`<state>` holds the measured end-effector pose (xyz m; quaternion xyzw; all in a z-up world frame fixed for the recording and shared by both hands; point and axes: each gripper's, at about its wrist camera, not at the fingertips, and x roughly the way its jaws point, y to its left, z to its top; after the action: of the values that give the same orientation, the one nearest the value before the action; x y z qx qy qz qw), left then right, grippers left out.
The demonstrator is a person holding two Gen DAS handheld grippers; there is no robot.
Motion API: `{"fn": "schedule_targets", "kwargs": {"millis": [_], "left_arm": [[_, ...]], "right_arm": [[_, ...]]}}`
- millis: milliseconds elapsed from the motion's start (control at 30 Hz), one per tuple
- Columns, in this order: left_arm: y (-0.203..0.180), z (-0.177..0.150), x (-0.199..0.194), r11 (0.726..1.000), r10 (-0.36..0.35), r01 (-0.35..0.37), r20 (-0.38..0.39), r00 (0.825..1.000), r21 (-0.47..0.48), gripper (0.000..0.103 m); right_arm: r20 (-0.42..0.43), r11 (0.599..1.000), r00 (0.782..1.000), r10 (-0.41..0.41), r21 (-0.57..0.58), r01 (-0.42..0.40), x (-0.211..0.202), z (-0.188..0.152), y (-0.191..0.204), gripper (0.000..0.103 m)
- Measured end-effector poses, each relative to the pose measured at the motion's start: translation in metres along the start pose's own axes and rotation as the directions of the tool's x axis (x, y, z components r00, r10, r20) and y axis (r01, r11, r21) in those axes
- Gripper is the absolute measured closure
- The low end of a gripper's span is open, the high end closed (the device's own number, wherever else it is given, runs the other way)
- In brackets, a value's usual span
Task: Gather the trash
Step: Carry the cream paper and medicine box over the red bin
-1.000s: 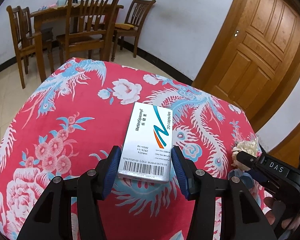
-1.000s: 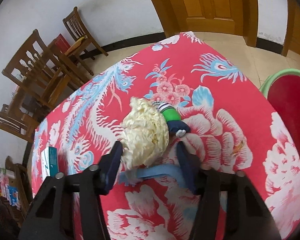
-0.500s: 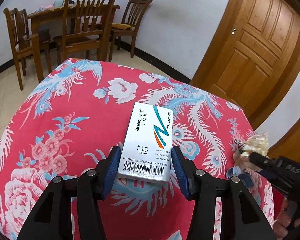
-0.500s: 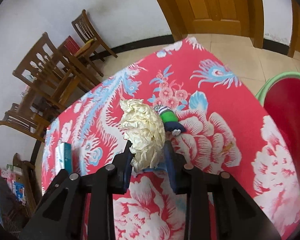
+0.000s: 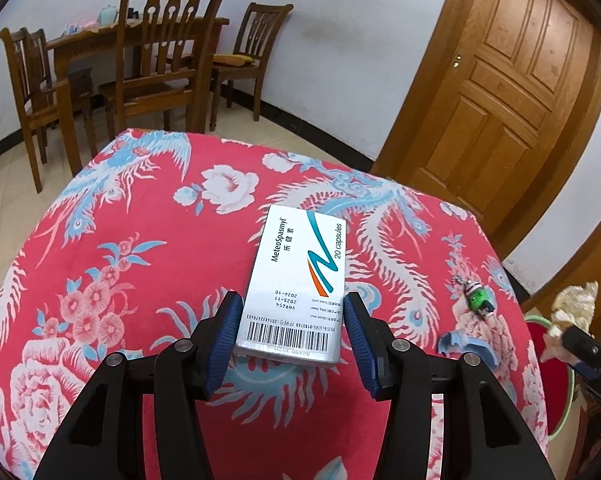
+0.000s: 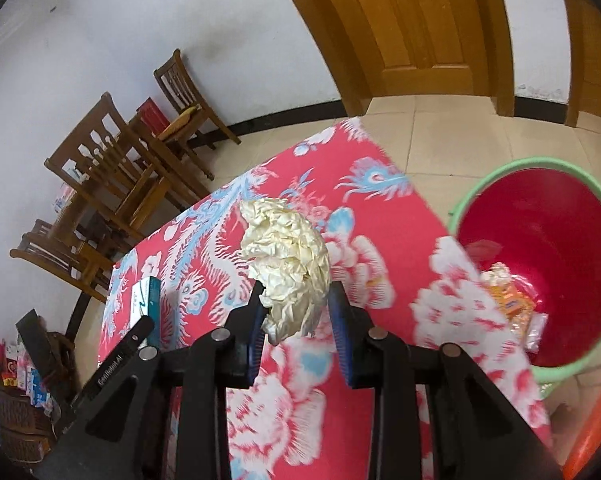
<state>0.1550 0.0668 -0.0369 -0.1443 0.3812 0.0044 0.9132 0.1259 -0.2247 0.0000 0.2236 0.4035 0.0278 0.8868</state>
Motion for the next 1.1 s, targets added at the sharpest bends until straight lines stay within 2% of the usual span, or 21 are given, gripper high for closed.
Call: {"fn": "schedule_targets", "kwargs": {"millis": [400,733,1100], "left_arm": [[-0.036,-0.006,-0.034,0.995,-0.089,0.089,-0.004,0.996,0.041,0.049],[-0.082,-0.017,-0.061,0.979,-0.174,0.176,-0.025,0.984,0.105,0.049],[-0.135,-0.033,-0.068,0.952,-0.246,0.257,-0.088,0.965,0.167,0.049]], "right_arm": [[0.060,0.996,0.997,-0.048,0.071,0.044,-0.053,-0.011,-0.055,0.070],[0.086,0.990,0.994,-0.060,0.135,0.048,-0.077,-0.016,-0.092,0.070],[0.104,0.979,0.992,-0.069,0.197,0.047,-0.095,-0.022,-0.131,0.069]]}}
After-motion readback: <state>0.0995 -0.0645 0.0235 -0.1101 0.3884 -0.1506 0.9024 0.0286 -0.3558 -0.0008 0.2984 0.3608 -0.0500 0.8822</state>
